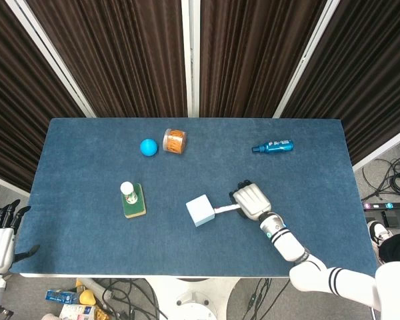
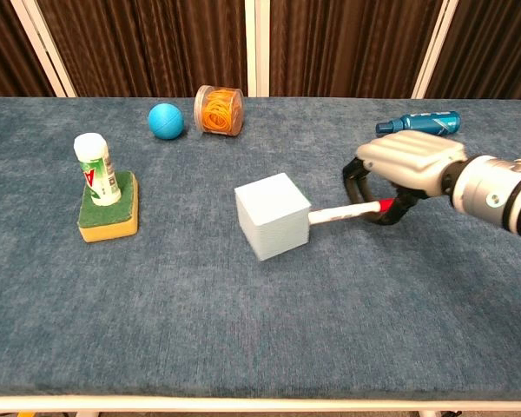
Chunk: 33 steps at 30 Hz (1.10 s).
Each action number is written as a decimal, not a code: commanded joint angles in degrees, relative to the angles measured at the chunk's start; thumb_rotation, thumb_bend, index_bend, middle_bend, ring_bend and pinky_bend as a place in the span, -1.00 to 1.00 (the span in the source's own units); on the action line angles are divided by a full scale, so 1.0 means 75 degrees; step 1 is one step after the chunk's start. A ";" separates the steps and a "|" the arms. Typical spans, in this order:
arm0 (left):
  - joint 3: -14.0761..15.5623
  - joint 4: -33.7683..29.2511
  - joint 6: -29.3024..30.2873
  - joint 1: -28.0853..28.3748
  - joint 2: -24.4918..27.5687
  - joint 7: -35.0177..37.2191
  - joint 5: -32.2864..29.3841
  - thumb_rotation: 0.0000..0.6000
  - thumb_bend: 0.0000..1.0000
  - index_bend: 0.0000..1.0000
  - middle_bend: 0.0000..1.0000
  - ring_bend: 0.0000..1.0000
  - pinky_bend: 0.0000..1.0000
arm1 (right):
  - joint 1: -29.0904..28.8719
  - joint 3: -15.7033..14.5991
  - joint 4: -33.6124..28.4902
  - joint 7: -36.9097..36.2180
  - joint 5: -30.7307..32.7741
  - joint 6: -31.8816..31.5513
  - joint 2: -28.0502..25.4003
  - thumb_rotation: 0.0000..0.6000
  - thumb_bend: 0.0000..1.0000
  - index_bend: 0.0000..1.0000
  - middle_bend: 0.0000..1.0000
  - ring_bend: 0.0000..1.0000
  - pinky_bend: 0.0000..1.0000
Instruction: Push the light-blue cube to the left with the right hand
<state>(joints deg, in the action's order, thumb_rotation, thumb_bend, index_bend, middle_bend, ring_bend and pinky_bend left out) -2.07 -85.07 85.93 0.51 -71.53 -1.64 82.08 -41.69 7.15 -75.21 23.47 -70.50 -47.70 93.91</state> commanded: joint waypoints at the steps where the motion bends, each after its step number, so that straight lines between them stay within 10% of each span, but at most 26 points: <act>1: 0.0005 -0.0012 0.0006 -0.0005 0.0007 -0.0001 0.0009 1.00 -0.70 -0.57 -0.69 -0.81 -0.79 | -0.0081 0.0017 -0.0096 0.0014 0.0043 0.0056 0.0102 1.00 -0.05 0.46 0.30 -0.47 -0.50; 24: -0.0016 0.0002 0.0043 -0.0015 0.0035 0.0025 0.0025 1.00 -0.70 -0.57 -0.69 -0.81 -0.79 | -0.1545 0.0988 0.0595 0.2158 0.2166 -0.0021 0.2215 1.00 -0.05 0.48 0.30 -0.45 -0.50; 33: -0.0005 0.0034 0.0041 -0.0023 0.0043 0.0093 0.0047 1.00 -0.69 -0.57 -0.69 -0.81 -0.79 | -0.1245 0.0681 0.0023 0.2120 0.2191 -0.0393 0.1468 1.00 -0.05 0.48 0.28 -0.45 -0.50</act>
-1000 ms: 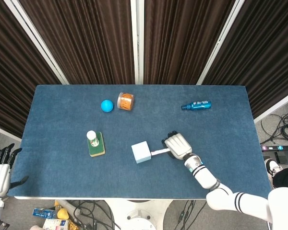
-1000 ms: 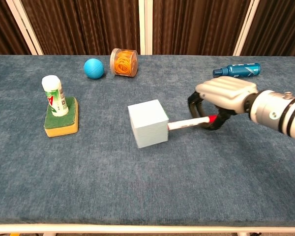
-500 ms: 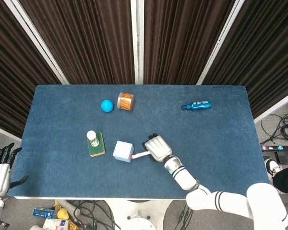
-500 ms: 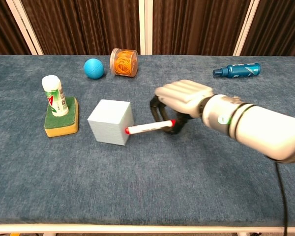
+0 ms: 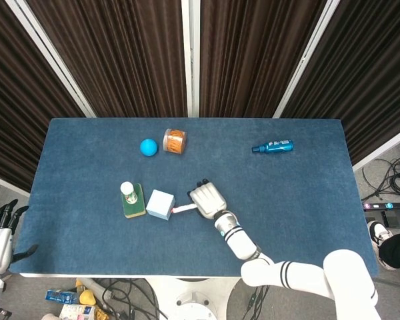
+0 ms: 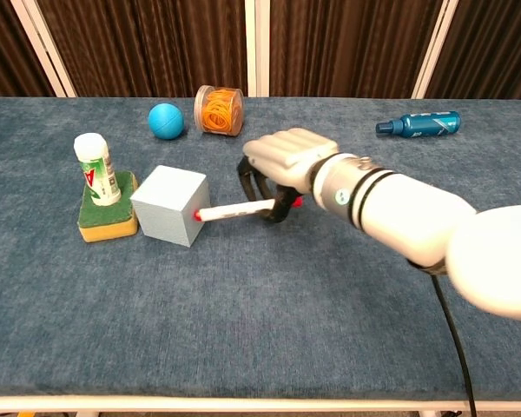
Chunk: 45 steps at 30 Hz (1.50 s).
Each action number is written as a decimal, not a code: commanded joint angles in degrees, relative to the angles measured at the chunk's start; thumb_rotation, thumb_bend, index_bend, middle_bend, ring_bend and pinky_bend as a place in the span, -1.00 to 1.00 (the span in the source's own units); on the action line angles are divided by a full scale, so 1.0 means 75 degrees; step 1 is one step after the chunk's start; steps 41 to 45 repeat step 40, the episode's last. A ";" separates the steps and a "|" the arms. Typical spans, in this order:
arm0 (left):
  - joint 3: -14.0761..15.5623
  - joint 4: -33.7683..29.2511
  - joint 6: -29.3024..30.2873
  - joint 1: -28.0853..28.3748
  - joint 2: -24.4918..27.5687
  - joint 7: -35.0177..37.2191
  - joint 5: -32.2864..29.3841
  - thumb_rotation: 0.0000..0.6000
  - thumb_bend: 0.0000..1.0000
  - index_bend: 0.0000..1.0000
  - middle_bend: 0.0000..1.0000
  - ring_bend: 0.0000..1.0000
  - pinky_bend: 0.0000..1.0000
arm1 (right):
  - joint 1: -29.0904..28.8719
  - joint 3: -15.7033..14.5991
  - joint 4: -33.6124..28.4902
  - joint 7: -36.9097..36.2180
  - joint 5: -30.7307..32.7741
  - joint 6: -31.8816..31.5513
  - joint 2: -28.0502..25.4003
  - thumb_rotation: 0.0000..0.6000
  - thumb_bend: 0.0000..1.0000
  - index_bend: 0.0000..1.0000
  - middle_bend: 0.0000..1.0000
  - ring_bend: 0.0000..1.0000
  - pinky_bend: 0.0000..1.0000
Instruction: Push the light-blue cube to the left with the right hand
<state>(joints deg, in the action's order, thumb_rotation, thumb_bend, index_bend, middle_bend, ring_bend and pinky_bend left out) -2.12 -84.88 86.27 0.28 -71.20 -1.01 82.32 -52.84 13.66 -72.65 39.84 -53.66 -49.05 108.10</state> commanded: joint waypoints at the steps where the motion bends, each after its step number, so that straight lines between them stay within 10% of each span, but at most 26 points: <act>1: 0.0001 0.0012 0.0000 0.0011 -0.0005 0.0015 0.0026 1.00 -0.69 -0.57 -0.69 -0.81 -0.79 | 0.0327 -0.0235 -0.0402 -0.0084 -0.0037 -0.0278 -0.0567 1.00 -0.05 0.48 0.28 -0.45 -0.50; 10: -0.0009 -0.0066 0.0017 0.0080 -0.0050 -0.0050 0.0146 1.00 -0.70 -0.57 -0.69 -0.81 -0.79 | 0.0636 -0.0714 -0.0655 0.0341 0.0788 -0.0245 -0.1317 1.00 -0.53 -0.42 -0.26 -0.80 -0.63; 16: 0.0008 -0.0100 0.0113 0.0028 -0.0014 -0.0048 0.0174 1.00 -0.69 -0.57 -0.69 -0.81 -0.79 | 0.0780 -0.0846 -0.1036 0.0286 0.0833 -0.0504 -0.1596 1.00 -0.65 -0.65 -0.50 -0.89 -0.65; 31: -0.0105 -0.0023 -0.0032 0.0181 -0.0059 0.0048 0.0134 1.00 -0.70 -0.57 -0.69 -0.81 -0.79 | 0.3506 -0.1861 -0.3481 -0.2849 -0.2362 -0.3678 -0.5244 1.00 -0.62 -0.69 -0.69 -0.98 -0.84; 45: -0.0156 -0.0104 -0.0170 0.0318 -0.0067 0.0008 0.0116 1.00 -0.70 -0.57 -0.69 -0.81 -0.79 | 0.5260 -0.2513 -0.3381 -0.4235 -0.3682 -0.5608 -0.5818 1.00 -0.58 -0.69 -0.74 -1.00 -0.89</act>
